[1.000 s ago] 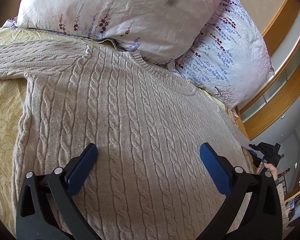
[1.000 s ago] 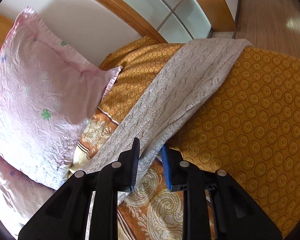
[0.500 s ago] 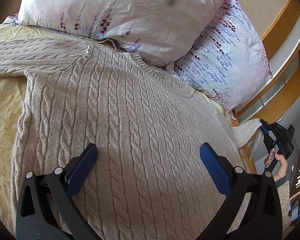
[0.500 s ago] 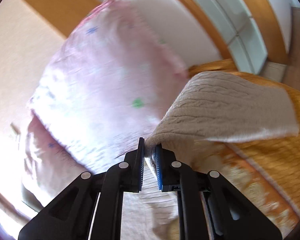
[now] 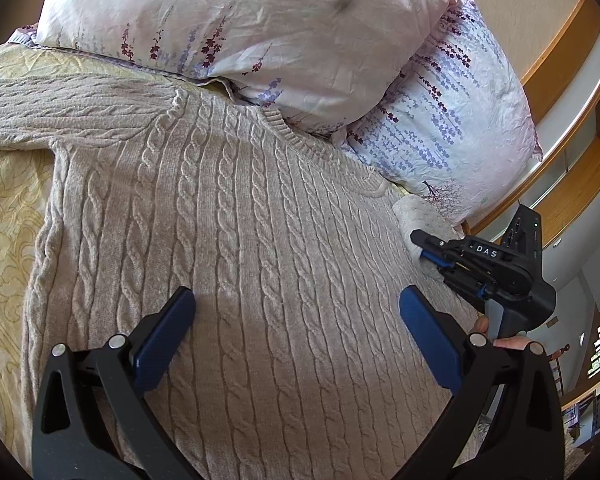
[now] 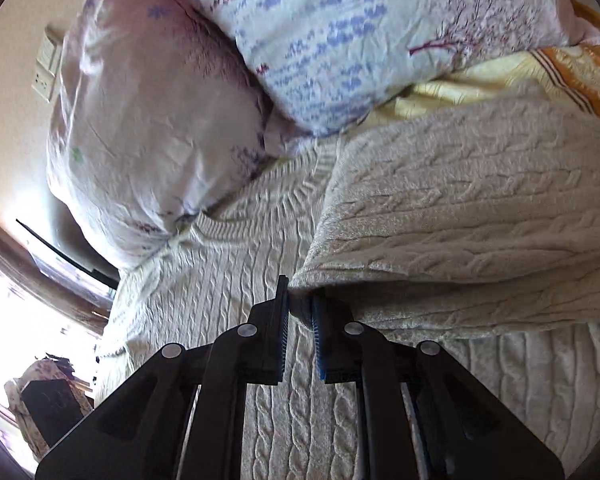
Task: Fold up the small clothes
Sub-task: 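Carry the held sleeve across the sweater body toward the collar with the right tool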
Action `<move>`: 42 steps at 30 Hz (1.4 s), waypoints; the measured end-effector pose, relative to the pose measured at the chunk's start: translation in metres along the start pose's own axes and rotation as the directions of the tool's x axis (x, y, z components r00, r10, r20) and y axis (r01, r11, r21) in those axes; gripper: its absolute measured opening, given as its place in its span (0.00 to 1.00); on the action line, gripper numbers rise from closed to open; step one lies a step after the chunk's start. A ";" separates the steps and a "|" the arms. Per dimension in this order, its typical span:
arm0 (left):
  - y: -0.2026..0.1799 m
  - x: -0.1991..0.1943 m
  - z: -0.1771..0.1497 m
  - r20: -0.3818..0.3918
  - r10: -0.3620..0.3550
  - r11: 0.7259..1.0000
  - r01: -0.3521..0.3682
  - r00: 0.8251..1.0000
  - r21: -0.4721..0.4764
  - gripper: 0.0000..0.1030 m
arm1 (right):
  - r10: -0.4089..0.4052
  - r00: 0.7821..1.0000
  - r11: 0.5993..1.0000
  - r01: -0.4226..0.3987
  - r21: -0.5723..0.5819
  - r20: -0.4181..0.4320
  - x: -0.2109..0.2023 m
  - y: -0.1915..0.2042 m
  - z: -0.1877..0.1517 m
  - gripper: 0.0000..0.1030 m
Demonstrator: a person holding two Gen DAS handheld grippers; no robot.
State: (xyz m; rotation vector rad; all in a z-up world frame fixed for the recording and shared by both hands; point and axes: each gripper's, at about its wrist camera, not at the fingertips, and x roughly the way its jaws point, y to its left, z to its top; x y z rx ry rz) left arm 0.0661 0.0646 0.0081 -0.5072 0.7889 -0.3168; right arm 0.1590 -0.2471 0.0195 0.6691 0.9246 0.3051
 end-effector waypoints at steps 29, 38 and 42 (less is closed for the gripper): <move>0.003 -0.004 0.001 0.014 -0.039 0.999 0.039 0.999 -0.023 0.98 | 0.057 0.959 0.935 -0.148 0.321 0.276 -0.069 -0.071 0.051 0.12; 0.011 -0.012 0.001 0.080 -0.112 0.991 0.118 0.990 -0.065 0.98 | 0.236 0.972 0.968 -0.233 0.091 -0.019 0.045 0.050 0.041 0.11; 0.011 -0.013 0.001 0.081 -0.115 0.991 0.120 0.990 -0.065 0.98 | 0.197 0.975 0.980 -0.196 0.024 -0.106 0.085 0.076 0.032 0.11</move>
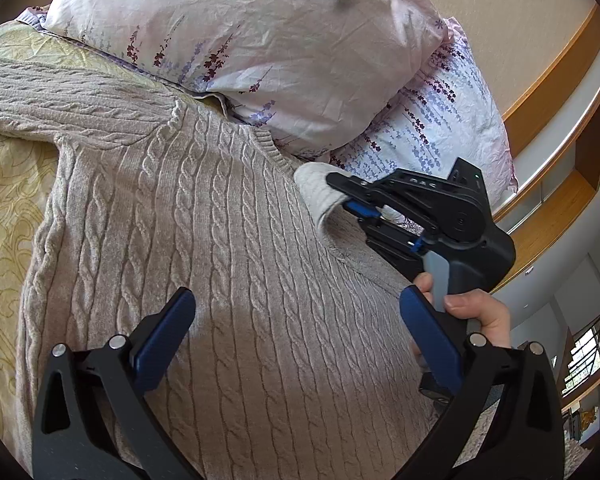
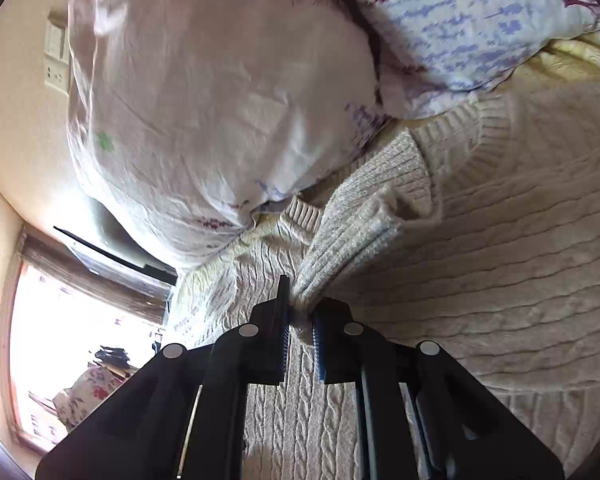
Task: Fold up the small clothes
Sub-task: 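Carry the held sleeve across the sweater body toward the collar with the right tool, then open the right tool and release the sleeve onto the sweater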
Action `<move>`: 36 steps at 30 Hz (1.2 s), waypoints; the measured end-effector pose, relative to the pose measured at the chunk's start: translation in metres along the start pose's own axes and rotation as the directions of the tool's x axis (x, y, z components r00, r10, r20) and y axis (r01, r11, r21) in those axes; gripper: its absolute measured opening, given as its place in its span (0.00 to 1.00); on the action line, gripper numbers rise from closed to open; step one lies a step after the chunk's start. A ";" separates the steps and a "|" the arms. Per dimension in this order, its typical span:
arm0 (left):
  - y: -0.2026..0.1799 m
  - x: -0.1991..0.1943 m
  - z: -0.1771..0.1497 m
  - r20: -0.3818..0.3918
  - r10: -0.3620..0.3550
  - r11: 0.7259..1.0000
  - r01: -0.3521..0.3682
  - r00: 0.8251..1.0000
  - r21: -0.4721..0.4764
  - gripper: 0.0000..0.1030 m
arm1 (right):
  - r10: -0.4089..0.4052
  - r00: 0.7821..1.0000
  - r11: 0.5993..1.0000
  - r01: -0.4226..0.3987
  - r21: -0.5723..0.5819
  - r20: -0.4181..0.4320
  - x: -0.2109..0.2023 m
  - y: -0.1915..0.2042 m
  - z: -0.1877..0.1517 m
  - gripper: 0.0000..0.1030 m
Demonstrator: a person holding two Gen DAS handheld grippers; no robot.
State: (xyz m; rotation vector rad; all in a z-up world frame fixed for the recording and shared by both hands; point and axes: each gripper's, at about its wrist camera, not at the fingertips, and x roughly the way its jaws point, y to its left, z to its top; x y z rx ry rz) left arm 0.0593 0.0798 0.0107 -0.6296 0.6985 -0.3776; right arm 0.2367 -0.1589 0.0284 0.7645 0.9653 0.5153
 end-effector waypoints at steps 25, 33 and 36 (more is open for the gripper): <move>0.068 -0.099 0.063 0.168 0.309 0.950 -0.297 0.936 -0.093 0.98 | -0.025 0.990 0.959 -0.015 -0.283 -0.137 0.022 0.083 -0.059 0.84; 0.157 -0.115 0.085 0.054 0.374 0.869 -0.329 0.926 -0.369 0.98 | -0.052 0.999 0.922 0.045 -0.384 -0.006 -0.063 0.032 -0.060 0.89; 0.175 -0.121 0.090 0.086 0.382 0.839 -0.306 0.920 -0.451 0.89 | -0.069 0.998 0.912 0.065 -0.404 0.007 -0.085 0.007 -0.056 0.89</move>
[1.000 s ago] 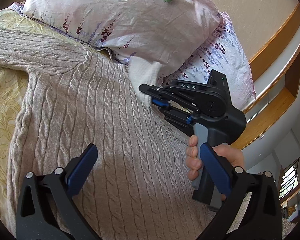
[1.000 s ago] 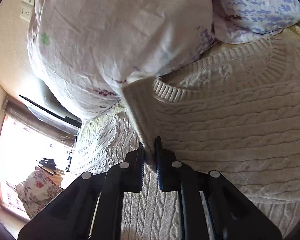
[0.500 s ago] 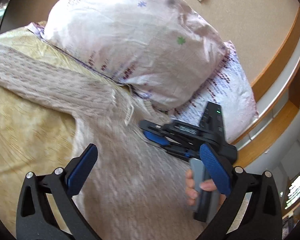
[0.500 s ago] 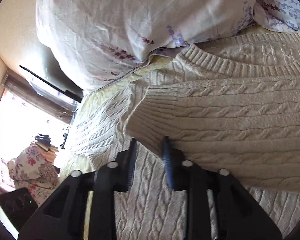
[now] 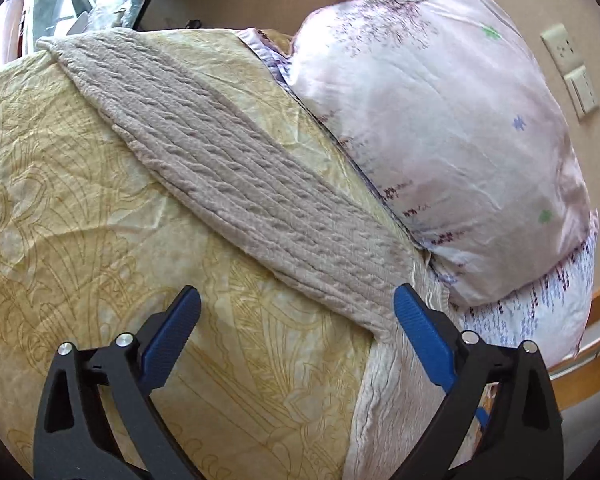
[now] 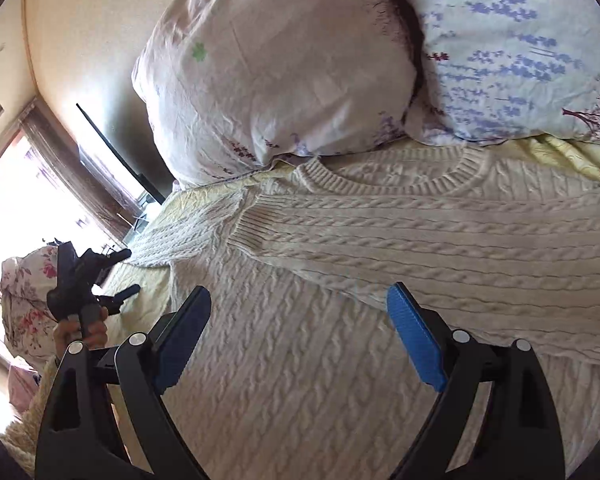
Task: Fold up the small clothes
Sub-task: 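Open the right tool and release the sleeve onto the sweater, then grasp the other sleeve cuff with the left tool and lift it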
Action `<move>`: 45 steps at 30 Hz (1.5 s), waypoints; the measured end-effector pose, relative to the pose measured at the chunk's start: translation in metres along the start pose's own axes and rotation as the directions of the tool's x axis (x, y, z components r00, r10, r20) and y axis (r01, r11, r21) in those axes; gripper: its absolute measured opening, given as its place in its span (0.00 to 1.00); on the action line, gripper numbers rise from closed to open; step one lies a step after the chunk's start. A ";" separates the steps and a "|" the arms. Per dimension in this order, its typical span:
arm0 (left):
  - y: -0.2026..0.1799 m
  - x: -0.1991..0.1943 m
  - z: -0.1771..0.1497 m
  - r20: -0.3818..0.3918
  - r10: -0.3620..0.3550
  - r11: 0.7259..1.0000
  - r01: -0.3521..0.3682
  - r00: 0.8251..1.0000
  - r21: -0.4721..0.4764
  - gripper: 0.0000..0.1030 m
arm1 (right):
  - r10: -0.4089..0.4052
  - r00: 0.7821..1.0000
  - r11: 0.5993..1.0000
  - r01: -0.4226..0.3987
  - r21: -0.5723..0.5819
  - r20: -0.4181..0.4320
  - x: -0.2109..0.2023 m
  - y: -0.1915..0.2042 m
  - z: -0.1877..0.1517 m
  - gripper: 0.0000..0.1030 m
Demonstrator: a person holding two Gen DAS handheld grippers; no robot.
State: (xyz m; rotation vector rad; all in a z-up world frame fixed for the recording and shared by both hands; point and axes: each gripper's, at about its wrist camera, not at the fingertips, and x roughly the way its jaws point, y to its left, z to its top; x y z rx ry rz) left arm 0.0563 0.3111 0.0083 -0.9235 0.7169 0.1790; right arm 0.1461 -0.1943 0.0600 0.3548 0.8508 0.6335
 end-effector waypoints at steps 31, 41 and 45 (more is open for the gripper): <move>-0.022 0.001 0.018 0.249 -0.266 0.898 0.333 0.931 -0.287 0.07 | 0.060 0.948 0.995 -0.081 0.055 0.312 -0.064 -0.051 -0.004 0.90; -0.174 0.039 -0.068 0.079 -0.525 0.849 0.528 0.847 -0.010 0.07 | 0.062 0.938 0.993 -0.094 0.077 0.340 -0.076 -0.060 -0.003 0.90; -0.187 0.083 -0.113 -0.045 -0.471 0.881 0.472 0.881 0.011 0.07 | 0.060 0.937 0.992 -0.096 0.087 0.345 -0.079 -0.064 -0.002 0.90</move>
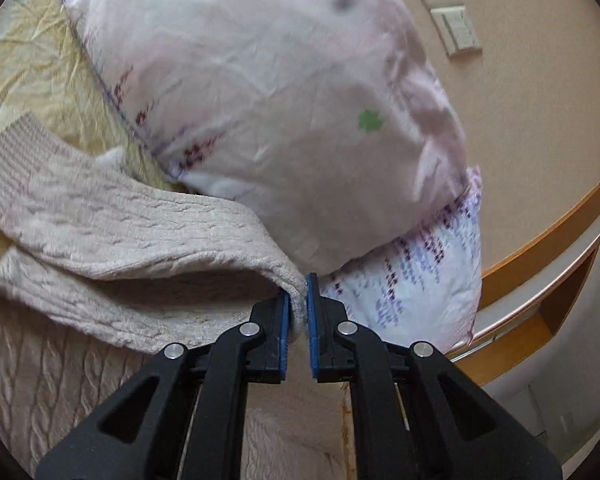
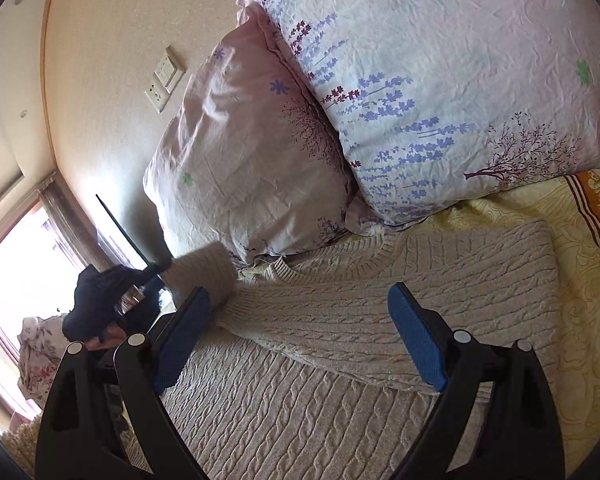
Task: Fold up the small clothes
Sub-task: 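Grasp the other sleeve cuff with the left tool and lift it, then lay the held sleeve across the sweater body and open the left tool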
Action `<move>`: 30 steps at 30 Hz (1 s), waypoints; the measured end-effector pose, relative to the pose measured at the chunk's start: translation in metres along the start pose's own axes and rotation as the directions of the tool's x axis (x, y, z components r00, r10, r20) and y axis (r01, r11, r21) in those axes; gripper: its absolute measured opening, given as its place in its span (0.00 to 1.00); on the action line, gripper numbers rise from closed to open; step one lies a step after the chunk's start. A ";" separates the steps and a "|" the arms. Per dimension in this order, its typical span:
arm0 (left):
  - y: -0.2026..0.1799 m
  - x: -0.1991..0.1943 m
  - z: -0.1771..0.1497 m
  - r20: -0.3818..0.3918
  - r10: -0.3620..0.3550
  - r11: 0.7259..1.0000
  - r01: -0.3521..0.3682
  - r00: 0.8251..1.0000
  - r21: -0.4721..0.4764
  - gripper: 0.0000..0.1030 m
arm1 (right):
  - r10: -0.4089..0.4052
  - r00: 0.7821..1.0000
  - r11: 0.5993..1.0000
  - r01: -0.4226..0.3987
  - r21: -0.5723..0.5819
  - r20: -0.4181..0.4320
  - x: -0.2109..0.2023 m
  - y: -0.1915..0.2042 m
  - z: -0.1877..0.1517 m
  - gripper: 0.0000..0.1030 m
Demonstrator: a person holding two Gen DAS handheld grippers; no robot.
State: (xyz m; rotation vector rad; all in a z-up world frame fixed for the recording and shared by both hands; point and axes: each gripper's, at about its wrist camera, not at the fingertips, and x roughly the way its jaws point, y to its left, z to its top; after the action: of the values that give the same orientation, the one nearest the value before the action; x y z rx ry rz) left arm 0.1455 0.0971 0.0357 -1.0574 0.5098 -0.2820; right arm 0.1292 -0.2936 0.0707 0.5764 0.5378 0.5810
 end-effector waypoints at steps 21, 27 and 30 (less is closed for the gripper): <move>0.086 -0.047 0.021 0.092 0.204 0.909 -0.154 0.975 -0.387 0.36 | -0.018 0.999 0.998 0.015 0.064 0.049 -0.015 -0.012 0.007 0.90; 0.106 -0.052 0.023 0.111 0.252 0.838 -0.160 0.961 -0.521 0.08 | -0.014 0.997 0.997 0.008 0.073 0.080 -0.025 -0.013 0.011 0.90; 0.086 -0.047 0.028 0.134 0.244 0.871 -0.156 0.960 -0.465 0.07 | -0.025 0.994 0.997 0.017 0.069 0.110 -0.034 -0.014 0.016 0.90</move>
State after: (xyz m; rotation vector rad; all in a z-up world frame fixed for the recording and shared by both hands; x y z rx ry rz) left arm 0.1184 0.1800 -0.0173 -1.4552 0.5211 0.1339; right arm 0.1192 -0.3308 0.0831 0.6628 0.4593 0.5092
